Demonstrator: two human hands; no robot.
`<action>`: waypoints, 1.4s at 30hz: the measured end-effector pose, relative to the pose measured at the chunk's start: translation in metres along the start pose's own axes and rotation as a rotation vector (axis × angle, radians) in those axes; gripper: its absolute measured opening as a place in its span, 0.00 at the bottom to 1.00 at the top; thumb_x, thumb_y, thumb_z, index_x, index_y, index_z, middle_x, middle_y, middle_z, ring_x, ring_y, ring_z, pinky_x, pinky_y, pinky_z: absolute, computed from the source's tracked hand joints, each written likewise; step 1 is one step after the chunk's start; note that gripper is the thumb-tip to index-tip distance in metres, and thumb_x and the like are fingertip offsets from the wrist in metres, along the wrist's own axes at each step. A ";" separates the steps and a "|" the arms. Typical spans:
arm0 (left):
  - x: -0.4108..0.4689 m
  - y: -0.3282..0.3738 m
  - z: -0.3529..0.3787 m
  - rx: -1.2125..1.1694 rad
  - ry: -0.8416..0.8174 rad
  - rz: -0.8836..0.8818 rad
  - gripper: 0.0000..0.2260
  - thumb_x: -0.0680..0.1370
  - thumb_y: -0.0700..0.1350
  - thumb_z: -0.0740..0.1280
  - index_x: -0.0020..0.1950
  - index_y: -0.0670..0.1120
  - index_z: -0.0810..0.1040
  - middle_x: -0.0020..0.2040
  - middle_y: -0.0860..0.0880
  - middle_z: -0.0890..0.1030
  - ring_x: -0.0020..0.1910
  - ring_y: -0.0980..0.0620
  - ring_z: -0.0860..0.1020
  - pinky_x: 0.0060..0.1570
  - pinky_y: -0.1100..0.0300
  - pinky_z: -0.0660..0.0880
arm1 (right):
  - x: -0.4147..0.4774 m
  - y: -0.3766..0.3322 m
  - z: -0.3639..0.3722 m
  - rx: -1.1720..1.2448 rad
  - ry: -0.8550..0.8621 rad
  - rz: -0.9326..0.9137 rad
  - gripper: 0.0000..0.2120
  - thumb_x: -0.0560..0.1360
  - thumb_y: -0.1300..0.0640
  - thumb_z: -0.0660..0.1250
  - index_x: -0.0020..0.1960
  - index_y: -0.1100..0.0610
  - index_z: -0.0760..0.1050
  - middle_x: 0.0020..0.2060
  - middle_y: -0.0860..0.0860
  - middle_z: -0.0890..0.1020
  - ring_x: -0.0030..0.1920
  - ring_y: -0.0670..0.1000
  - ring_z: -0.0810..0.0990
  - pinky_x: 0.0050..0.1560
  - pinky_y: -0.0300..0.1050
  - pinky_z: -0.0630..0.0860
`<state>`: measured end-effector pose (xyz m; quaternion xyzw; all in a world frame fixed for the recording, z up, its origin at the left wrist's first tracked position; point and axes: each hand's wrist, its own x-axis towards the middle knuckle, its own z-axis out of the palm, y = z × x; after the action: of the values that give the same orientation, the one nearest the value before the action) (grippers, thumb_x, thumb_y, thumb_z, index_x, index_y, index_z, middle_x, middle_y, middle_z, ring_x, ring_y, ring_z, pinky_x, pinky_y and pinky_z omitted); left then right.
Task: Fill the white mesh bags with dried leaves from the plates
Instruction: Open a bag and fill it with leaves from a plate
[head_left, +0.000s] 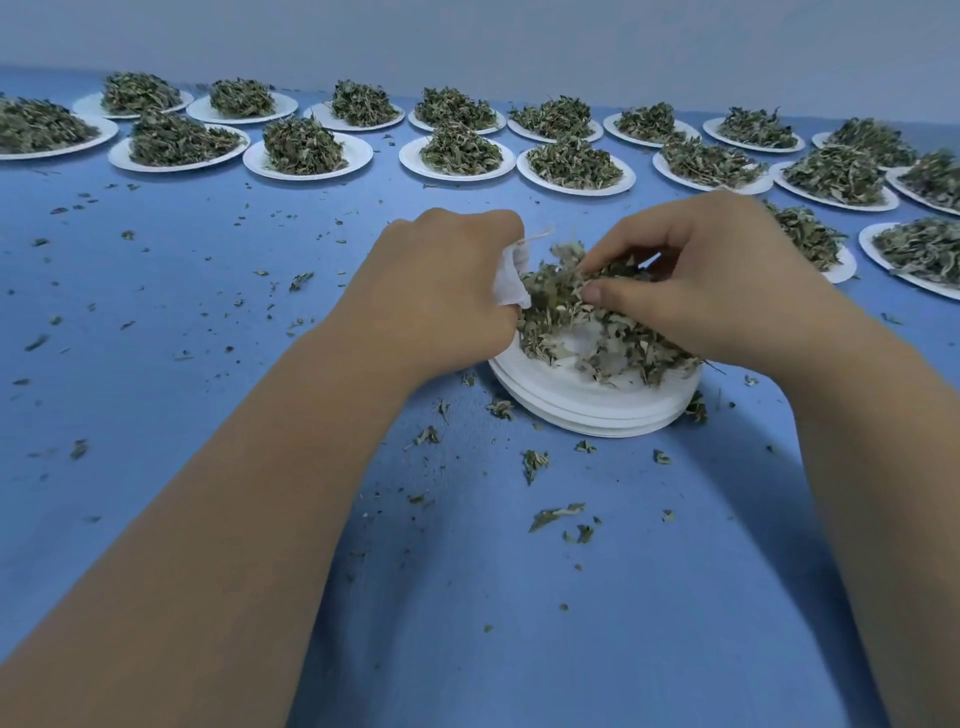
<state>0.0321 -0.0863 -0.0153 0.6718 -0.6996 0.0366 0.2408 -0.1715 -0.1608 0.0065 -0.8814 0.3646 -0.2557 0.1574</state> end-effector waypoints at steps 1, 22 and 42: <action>0.000 0.000 0.000 0.004 -0.005 -0.004 0.13 0.73 0.45 0.70 0.40 0.55 0.65 0.32 0.55 0.66 0.31 0.59 0.63 0.30 0.60 0.56 | -0.001 -0.002 -0.001 0.034 0.043 -0.009 0.06 0.71 0.51 0.78 0.44 0.41 0.83 0.38 0.36 0.82 0.35 0.33 0.78 0.37 0.20 0.68; 0.003 0.014 0.010 -0.049 0.063 -0.007 0.10 0.62 0.49 0.61 0.42 0.50 0.66 0.30 0.51 0.68 0.30 0.51 0.68 0.28 0.57 0.57 | -0.002 -0.025 0.016 0.292 0.101 -0.053 0.10 0.68 0.60 0.77 0.40 0.58 0.74 0.28 0.39 0.76 0.28 0.40 0.74 0.32 0.28 0.68; 0.003 0.017 0.010 -0.179 0.098 0.024 0.15 0.64 0.50 0.62 0.47 0.47 0.75 0.32 0.53 0.73 0.34 0.47 0.72 0.33 0.54 0.68 | -0.003 -0.024 0.010 0.461 0.125 -0.067 0.10 0.69 0.64 0.78 0.48 0.57 0.81 0.45 0.48 0.84 0.42 0.49 0.85 0.45 0.42 0.82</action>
<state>0.0125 -0.0914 -0.0184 0.6364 -0.6955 0.0095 0.3334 -0.1543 -0.1414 0.0081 -0.8161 0.2762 -0.3914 0.3232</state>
